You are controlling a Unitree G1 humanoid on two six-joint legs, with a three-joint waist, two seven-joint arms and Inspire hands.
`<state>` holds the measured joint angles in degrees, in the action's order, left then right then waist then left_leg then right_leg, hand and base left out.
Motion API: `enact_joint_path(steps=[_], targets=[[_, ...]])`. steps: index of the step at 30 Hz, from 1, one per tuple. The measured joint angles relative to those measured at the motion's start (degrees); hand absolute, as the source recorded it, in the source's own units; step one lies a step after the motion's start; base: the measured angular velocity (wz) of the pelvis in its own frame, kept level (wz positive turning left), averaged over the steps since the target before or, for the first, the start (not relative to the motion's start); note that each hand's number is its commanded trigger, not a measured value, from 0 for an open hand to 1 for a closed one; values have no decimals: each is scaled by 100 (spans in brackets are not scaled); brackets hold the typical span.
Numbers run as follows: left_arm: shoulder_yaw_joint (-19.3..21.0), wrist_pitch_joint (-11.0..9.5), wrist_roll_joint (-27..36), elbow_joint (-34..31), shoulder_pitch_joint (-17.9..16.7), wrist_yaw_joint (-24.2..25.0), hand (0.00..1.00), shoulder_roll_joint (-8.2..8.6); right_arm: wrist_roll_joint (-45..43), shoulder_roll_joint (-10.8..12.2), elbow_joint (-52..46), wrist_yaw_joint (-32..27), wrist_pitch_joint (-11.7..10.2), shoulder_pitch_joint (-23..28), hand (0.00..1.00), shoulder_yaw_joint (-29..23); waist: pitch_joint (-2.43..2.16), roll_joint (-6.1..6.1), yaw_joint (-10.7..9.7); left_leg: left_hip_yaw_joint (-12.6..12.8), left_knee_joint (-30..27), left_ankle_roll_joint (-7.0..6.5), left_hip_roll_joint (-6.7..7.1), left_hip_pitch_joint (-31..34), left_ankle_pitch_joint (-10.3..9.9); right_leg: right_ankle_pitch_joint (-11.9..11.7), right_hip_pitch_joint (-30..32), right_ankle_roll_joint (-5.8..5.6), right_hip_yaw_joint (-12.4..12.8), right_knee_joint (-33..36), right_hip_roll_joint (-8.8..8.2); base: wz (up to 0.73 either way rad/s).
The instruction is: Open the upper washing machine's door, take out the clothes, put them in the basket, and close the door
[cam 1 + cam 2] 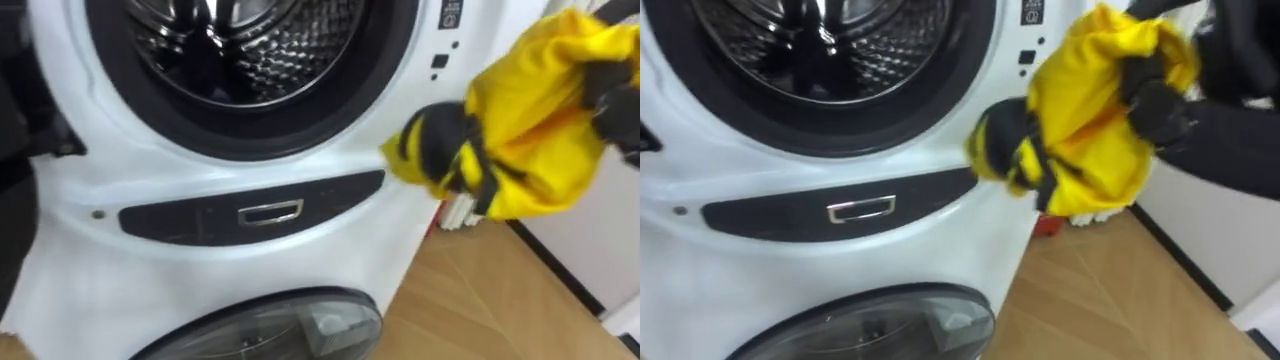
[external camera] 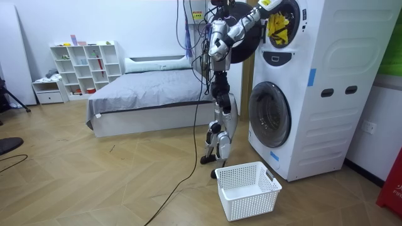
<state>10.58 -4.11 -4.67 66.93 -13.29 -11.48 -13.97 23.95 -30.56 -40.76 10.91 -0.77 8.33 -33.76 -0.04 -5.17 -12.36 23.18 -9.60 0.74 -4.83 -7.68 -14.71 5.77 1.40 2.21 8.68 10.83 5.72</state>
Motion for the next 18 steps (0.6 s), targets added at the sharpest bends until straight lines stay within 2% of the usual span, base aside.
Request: enact_joint_path(steps=[2, 3, 7, 10, 12, 14, 15, 16, 18], targets=[[8, -9, -5, -5, 3, 54, 0, -28, 13, 0, 50, -31, -21, 133, 100, -143, -13, 45, -26, 120, -11, 21, -35, 0, -36, -8, 66, 12, 69, 10, 44, -32], [14, -7, -4, -13, 17, 101, 0, -55, 41, -1, 144, -30, -27, 156, 100, -209, -21, 59, -110, 179, -13, 36, -49, 0, -51, -11, 91, 19, 62, 31, 65, -30], [16, -5, -41, -44, 14, 243, 0, -63, 71, -1, 403, -31, -27, 187, 100, -453, 12, 115, -288, 389, -12, 53, -65, -11, -61, -11, 210, 23, 82, 193, 85, -32], [21, 0, -181, -145, 106, 329, 0, -67, 60, 1, 521, -11, -13, 193, 100, -493, 34, 153, -464, 654, -9, 54, -49, 19, -62, -23, 316, 44, 89, 193, 96, -40], [-29, 4, -177, -148, 161, 350, 0, -79, 55, 2, 546, -5, -16, 273, 100, -493, 31, 160, -512, 705, -21, 58, -52, 37, -67, -33, 353, 60, 122, 199, 97, -24], [-98, 9, -158, -156, 333, 395, 0, -93, 85, 29, 669, 25, -11, 417, 100, -474, 34, 166, -464, 860, -22, 70, -62, -2, -76, -43, 399, 64, 236, 201, 172, -31], [-199, 17, -166, -156, 395, 442, 0, -104, 70, 156, 748, 36, -5, 489, 100, -395, 13, 191, -434, 957, -18, 76, -72, -18, -79, -64, 466, 64, 309, 204, 198, -45], [-289, 27, -171, -154, 452, 470, 0, -104, 62, 303, 825, 59, 22, 515, 100, -284, 17, 206, -409, 1060, -19, 94, -88, -32, -95, -96, 475, 65, 403, 214, 241, -40], [-485, 45, -170, -153, 507, 491, 0, -117, 56, 512, 938, 61, 29, 670, 100, -86, 9, 247, -358, 1151, -53, 108, -130, 23, -128, -131, 567, 69, 410, 213, 248, -42]])
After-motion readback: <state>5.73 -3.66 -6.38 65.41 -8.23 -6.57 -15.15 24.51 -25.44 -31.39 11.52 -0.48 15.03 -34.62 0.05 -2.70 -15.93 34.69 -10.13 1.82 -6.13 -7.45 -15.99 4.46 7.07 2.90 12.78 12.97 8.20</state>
